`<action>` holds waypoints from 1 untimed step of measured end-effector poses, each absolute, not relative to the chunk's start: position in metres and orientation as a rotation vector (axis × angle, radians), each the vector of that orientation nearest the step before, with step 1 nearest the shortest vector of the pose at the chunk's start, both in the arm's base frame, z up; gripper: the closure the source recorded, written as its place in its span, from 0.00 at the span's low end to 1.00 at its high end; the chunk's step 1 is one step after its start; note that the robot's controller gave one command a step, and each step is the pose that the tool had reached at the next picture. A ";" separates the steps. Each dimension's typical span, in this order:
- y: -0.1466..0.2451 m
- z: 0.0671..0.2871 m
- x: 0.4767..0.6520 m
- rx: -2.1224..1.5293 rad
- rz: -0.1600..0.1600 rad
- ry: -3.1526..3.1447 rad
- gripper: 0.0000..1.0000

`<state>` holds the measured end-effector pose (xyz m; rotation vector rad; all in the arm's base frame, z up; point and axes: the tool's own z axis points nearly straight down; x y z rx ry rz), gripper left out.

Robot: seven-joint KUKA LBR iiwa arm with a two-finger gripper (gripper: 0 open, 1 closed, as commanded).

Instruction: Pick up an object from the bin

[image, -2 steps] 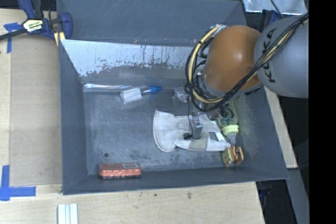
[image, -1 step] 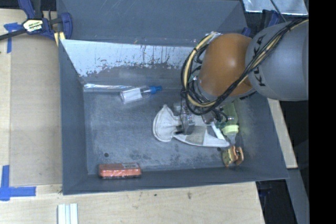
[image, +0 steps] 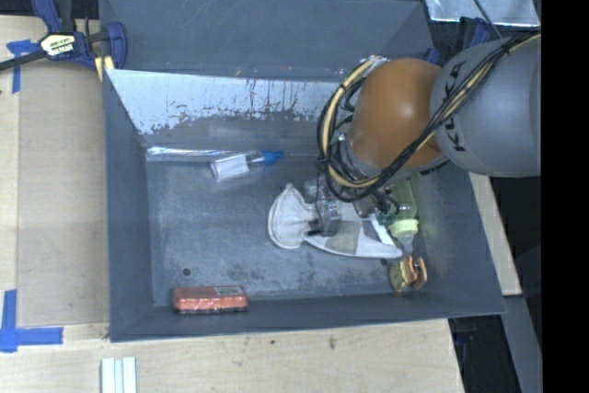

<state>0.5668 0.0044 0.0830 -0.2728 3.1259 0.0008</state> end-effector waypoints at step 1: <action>0.018 0.250 0.574 -0.264 -0.001 3.120 1.00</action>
Offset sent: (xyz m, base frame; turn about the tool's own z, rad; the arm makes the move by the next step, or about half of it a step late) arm 0.0000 0.0000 0.0000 0.0000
